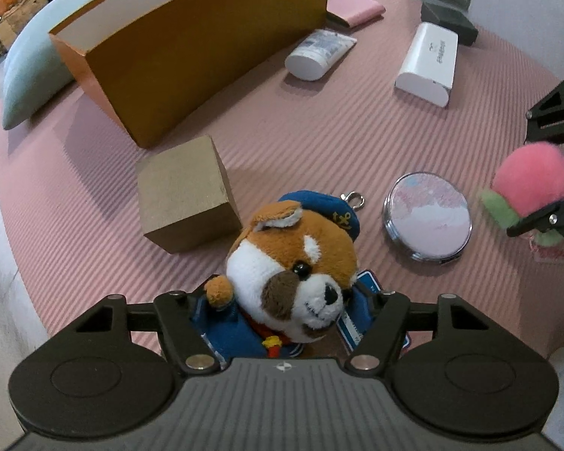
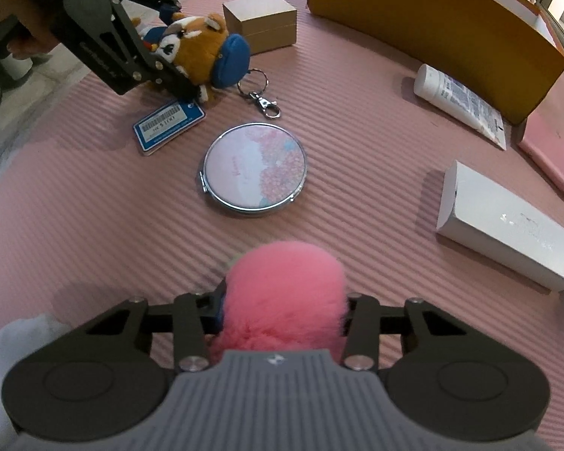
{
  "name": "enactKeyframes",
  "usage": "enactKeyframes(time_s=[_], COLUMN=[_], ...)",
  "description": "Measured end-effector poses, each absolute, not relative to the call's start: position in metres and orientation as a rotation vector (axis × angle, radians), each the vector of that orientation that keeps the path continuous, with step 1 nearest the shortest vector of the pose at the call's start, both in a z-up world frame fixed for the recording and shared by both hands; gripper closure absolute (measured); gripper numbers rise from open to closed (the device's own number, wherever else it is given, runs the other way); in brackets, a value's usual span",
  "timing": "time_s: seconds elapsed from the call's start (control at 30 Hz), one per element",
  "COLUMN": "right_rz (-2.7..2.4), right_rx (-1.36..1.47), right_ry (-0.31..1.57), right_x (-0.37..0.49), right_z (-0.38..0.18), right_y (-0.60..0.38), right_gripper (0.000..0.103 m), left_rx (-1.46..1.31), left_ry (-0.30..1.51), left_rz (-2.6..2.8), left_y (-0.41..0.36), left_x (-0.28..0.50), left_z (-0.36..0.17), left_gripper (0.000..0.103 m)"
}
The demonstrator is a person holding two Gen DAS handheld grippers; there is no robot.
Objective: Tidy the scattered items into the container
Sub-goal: 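Grasp the pink fluffy ball with right tool while left tool grasps the plush dog, then lift and carry the pink ball and plush dog with both tools to the shoebox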
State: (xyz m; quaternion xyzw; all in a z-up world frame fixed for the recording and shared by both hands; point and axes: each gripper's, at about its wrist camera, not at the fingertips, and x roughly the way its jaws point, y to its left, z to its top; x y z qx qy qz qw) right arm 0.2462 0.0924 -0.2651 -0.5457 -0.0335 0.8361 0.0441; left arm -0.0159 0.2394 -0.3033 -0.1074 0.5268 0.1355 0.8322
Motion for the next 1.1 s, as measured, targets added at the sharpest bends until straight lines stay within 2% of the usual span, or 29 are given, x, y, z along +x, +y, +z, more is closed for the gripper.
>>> enactKeyframes(time_s=[0.4,0.77,0.83,0.9,0.97,1.03,1.07,1.1], right_rz=[2.559,2.574,2.577,2.575,2.565,2.54,2.523,2.519], right_rx=[-1.656,-1.623,-1.614,-1.624,-1.648,-1.678,-1.674,-1.65], right_ry=[-0.103,-0.098,-0.1,-0.105,-0.109,-0.132,-0.151,-0.175], right_x=[0.248,0.256,0.257,0.258,0.257,0.255,0.255,0.257], right_z=[-0.255,-0.223,-0.216,-0.211,-0.212,-0.219,-0.221,-0.221], right_y=[0.096,0.102,0.104,0.106,0.109,0.111,0.112,0.111], right_gripper=[0.058,0.061,0.066,0.098,0.097,0.08,0.046,0.022], left_rx=[-0.258,-0.274,-0.277,-0.277,-0.276,-0.279,-0.282,-0.286], left_ry=[1.064,1.009,0.996,0.989,0.99,0.99,0.988,0.987], left_rz=[0.377,0.421,0.413,0.401,0.4,0.401,0.4,0.398], left_y=[0.23,0.221,0.219,0.217,0.216,0.215,0.214,0.214], left_x=[-0.027,-0.028,-0.026,-0.023,-0.021,-0.02,-0.021,-0.021], left_z=[-0.274,-0.235,-0.23,-0.229,-0.23,-0.231,-0.231,-0.231], left_gripper=[0.024,0.024,0.024,0.024,0.024,0.024,0.024,0.024])
